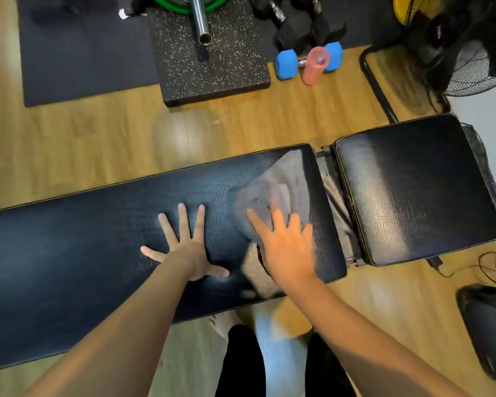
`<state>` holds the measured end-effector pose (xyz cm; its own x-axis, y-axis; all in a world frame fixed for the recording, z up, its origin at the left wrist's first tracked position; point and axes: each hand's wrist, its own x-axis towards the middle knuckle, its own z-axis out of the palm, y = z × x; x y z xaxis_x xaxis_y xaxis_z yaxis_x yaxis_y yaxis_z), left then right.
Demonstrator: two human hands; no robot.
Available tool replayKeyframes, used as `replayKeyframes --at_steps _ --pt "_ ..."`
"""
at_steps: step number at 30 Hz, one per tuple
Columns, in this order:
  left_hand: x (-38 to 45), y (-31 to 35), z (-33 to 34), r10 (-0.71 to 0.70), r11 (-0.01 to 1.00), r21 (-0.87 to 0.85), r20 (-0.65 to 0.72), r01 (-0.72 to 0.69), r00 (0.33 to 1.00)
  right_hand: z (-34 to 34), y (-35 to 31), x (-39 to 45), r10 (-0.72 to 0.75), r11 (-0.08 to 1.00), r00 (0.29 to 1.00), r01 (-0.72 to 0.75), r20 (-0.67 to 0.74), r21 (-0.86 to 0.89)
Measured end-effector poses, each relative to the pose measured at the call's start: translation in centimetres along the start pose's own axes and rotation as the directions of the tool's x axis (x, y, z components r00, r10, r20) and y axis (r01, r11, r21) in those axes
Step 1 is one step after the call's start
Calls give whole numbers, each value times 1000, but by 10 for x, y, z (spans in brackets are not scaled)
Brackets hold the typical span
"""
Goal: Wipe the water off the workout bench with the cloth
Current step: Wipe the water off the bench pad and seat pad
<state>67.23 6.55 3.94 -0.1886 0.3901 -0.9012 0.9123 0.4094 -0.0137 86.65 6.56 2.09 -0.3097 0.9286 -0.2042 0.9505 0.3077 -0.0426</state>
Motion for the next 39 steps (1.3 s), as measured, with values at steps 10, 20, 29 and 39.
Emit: replayKeyframes --at_steps 10,20,29,39 --pt "2 -5 3 48 999 -9 -23 -48 999 10 41 -51 -117 990 993 119 31 -77" --pt "5 -10 8 73 997 -9 -79 -74 994 -13 26 65 378 925 925 -379 27 31" --pt "0 -13 15 105 994 59 -218 -94 970 16 -14 -90 -197 978 978 201 71 -55" --pt "-12 -73 18 137 990 86 -430 -111 893 -21 43 50 180 983 980 -181 86 2"
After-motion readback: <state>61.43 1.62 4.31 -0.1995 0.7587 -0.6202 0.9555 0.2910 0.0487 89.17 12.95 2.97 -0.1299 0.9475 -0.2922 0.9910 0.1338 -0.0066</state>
